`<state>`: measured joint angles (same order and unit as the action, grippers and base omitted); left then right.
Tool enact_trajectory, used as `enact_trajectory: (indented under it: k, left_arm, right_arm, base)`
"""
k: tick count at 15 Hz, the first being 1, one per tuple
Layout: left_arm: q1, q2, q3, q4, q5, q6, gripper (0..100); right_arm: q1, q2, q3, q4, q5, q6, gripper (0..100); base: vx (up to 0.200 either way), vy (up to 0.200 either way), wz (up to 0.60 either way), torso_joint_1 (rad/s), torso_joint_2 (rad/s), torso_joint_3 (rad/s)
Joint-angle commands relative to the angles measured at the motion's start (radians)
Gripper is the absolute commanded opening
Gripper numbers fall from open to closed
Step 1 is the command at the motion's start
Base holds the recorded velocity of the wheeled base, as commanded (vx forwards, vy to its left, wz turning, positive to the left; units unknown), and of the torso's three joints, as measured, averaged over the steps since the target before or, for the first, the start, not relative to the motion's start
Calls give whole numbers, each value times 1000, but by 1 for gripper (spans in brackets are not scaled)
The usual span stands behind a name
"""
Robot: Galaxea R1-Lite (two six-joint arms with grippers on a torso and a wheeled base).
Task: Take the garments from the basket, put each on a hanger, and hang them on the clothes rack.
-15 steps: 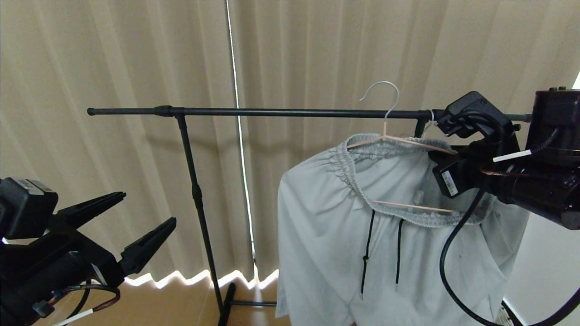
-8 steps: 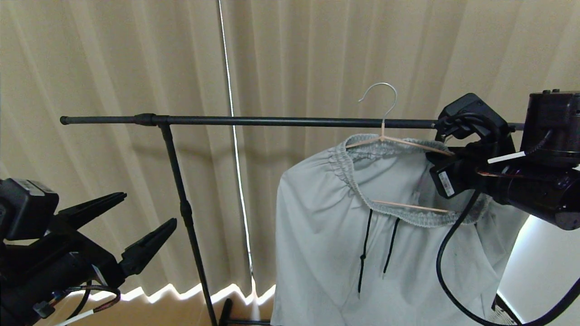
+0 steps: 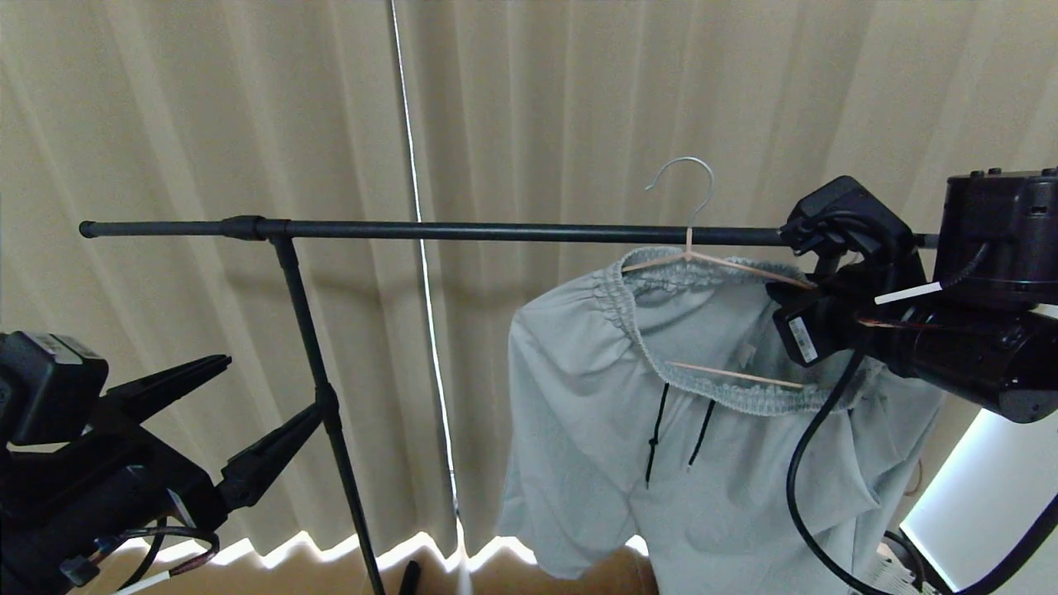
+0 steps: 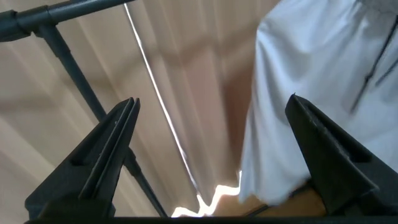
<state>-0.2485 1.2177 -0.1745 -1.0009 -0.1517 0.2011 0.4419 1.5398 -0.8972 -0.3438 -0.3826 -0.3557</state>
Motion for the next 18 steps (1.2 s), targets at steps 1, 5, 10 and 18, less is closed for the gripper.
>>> enact_trajectory:
  k: [1,5,10,18]
  left_arm:
    - [0,3,-2,1,0,0,100]
    - [0,0,-2,1,0,0,100]
    - [0,-1,1,1,0,0,100]
    - [0,-30,6,-1,0,1,100]
  right_arm:
    - [0,2,1,0,-1,0,0]
    - [0,6,0,0,-1,0,0]
    - [0,6,0,0,-1,0,0]
    - [-60,80,-2,-6,-48,1,0]
  base:
    - [0,0,0,0,0,0]
    - [0,150,0,-1,3,2]
    - [0,120,0,4,3,0]
    - [0,0,0,0,0,0]
